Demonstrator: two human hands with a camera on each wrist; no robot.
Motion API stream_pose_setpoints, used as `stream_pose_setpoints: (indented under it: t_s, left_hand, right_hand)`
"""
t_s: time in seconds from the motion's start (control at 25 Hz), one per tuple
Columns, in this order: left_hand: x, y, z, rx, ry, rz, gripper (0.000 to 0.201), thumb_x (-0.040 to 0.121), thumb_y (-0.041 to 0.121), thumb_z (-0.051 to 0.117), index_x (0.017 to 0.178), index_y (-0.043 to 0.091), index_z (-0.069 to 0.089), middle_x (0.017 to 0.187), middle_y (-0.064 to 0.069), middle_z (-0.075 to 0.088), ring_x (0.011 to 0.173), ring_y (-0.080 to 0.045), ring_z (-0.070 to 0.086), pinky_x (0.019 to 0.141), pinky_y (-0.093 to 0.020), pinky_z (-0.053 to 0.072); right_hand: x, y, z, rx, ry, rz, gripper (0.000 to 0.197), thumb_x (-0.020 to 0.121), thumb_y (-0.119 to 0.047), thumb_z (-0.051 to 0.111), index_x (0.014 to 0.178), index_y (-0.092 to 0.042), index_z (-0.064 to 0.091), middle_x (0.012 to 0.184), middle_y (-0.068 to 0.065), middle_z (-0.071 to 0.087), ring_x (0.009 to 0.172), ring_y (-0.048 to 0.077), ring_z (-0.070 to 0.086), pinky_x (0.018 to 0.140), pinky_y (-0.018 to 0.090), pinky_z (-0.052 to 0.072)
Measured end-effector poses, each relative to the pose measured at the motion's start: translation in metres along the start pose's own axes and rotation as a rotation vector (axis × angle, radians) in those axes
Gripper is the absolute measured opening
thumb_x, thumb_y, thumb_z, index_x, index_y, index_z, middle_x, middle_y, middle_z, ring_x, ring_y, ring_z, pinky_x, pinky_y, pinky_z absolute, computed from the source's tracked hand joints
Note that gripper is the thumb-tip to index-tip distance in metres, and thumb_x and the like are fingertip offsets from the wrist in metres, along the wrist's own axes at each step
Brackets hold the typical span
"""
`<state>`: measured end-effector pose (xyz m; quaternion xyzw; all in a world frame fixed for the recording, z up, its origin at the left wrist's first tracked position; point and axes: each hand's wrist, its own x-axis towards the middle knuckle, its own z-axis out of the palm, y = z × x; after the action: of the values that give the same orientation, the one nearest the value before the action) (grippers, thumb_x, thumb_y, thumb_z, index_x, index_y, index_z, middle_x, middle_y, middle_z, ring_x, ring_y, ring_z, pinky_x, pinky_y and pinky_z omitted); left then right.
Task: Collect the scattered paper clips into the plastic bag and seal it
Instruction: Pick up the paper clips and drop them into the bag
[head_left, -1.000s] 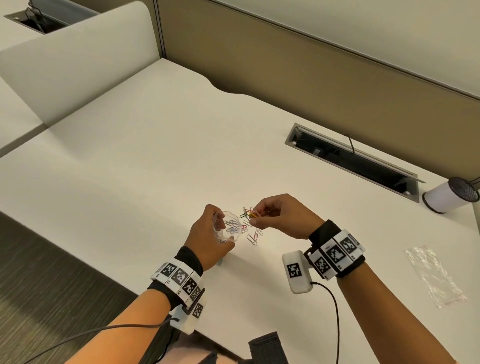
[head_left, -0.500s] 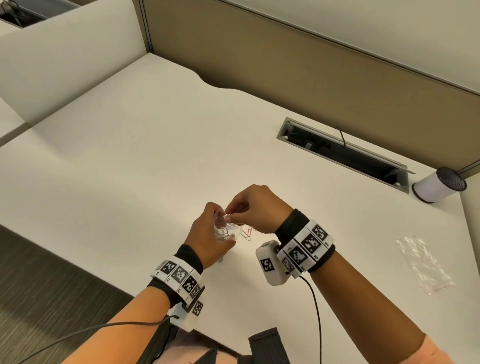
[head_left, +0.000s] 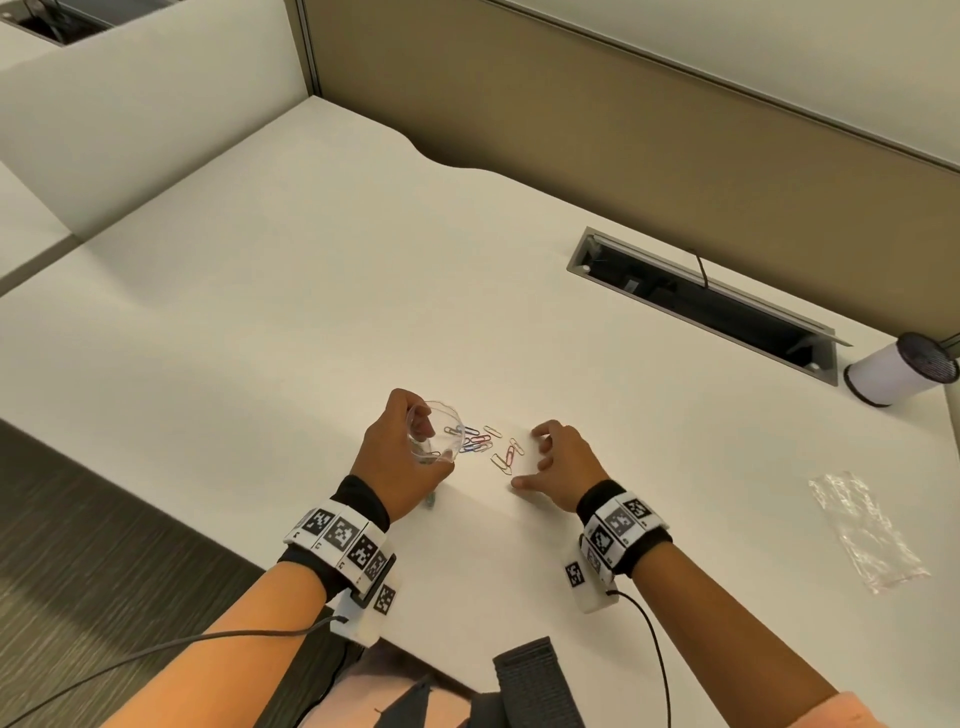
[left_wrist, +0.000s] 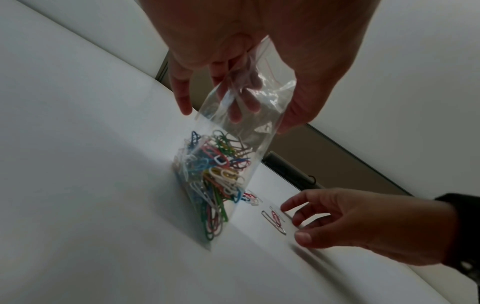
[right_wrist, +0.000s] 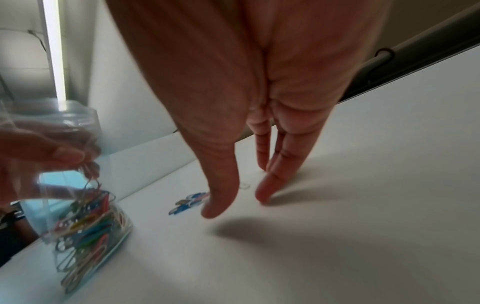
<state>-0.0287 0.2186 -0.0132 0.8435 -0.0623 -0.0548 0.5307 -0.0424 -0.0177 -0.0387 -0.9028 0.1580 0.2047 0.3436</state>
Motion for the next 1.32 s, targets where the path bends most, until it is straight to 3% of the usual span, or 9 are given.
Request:
stream_pose_setpoints:
  t_s: [0.12,0.28,0.4,0.56,0.68,0.76,0.84,1.04,1.32]
  left_hand:
    - [-0.001,-0.001,-0.001,-0.006,0.005,-0.002,0.049,0.068,0.007,0.080,0.101,0.015,0.045,0.085,0.001,0.060,0.083,-0.019,0.059,0.065,-0.011,0.045]
    - [-0.001,-0.003,0.000,-0.006,0.023,0.000,0.049,0.067,0.008,0.081,0.100,0.016,0.045,0.085,0.001,0.060,0.083,-0.019,0.059,0.066,-0.012,0.044]
    - [-0.001,-0.004,-0.003,-0.006,0.039,-0.005,0.049,0.067,0.007,0.081,0.100,0.016,0.045,0.085,0.001,0.060,0.082,-0.017,0.060,0.066,-0.008,0.043]
    - [-0.002,-0.007,-0.012,-0.001,0.075,-0.012,0.050,0.066,0.005,0.079,0.100,0.015,0.045,0.085,-0.001,0.060,0.084,-0.017,0.060,0.067,-0.006,0.042]
    - [-0.003,-0.010,-0.013,-0.003,0.085,-0.018,0.050,0.066,0.005,0.079,0.101,0.015,0.045,0.085,-0.002,0.060,0.083,-0.017,0.060,0.068,-0.009,0.043]
    - [-0.003,-0.010,-0.012,-0.009,0.081,-0.021,0.051,0.066,0.006,0.080,0.101,0.016,0.045,0.084,-0.001,0.060,0.083,-0.018,0.060,0.070,-0.014,0.045]
    - [-0.003,-0.009,-0.011,-0.009,0.071,-0.025,0.051,0.066,0.006,0.080,0.102,0.015,0.045,0.085,-0.001,0.060,0.083,-0.018,0.060,0.070,-0.018,0.047]
    - [-0.002,-0.007,-0.008,-0.008,0.049,-0.027,0.051,0.066,0.006,0.079,0.101,0.016,0.044,0.086,-0.002,0.060,0.083,-0.015,0.059,0.070,-0.018,0.047]
    - [0.000,-0.005,-0.007,-0.014,0.033,-0.029,0.050,0.066,0.005,0.079,0.100,0.017,0.044,0.086,-0.002,0.060,0.083,-0.018,0.059,0.071,-0.018,0.046]
  right_hand:
    - [0.008,-0.009,0.016,0.025,0.042,-0.045,0.059,0.065,-0.021,0.085,0.114,-0.018,0.052,0.108,0.004,0.052,0.073,0.009,0.052,0.066,0.020,0.043]
    - [0.027,-0.030,0.031,0.055,0.059,-0.120,0.038,0.072,-0.016,0.079,0.103,-0.015,0.057,0.099,0.005,0.055,0.076,0.016,0.054,0.080,0.035,0.053]
    - [0.035,-0.036,0.034,0.084,0.082,-0.195,0.028,0.077,-0.012,0.075,0.101,-0.011,0.061,0.098,0.004,0.057,0.081,0.017,0.055,0.078,0.027,0.051]
    - [0.032,-0.036,0.027,0.096,0.108,-0.278,0.040,0.081,-0.018,0.075,0.116,-0.011,0.057,0.114,0.003,0.056,0.102,0.016,0.055,0.095,0.028,0.047]
    - [0.032,-0.037,0.032,-0.121,-0.056,-0.351,0.075,0.084,-0.032,0.071,0.146,-0.012,0.032,0.153,0.006,0.029,0.141,0.019,0.029,0.116,0.031,0.025]
    - [0.034,-0.039,0.043,-0.198,-0.154,-0.374,0.077,0.094,-0.033,0.057,0.153,-0.014,0.012,0.163,0.004,0.004,0.150,0.021,0.002,0.123,0.039,0.009]
    - [0.037,-0.040,0.051,-0.224,-0.193,-0.414,0.067,0.100,-0.028,0.046,0.154,-0.017,0.009,0.163,0.003,-0.004,0.150,0.022,-0.005,0.123,0.042,0.004]
    - [0.038,-0.031,0.050,-0.372,-0.179,-0.471,0.051,0.100,-0.017,0.046,0.148,-0.027,0.034,0.162,-0.002,0.013,0.150,0.020,0.013,0.117,0.036,0.024]
    - [0.028,-0.015,0.027,-0.375,-0.059,-0.552,0.031,0.095,-0.008,0.051,0.120,-0.015,0.067,0.137,0.003,0.057,0.122,0.026,0.056,0.103,0.031,0.042]
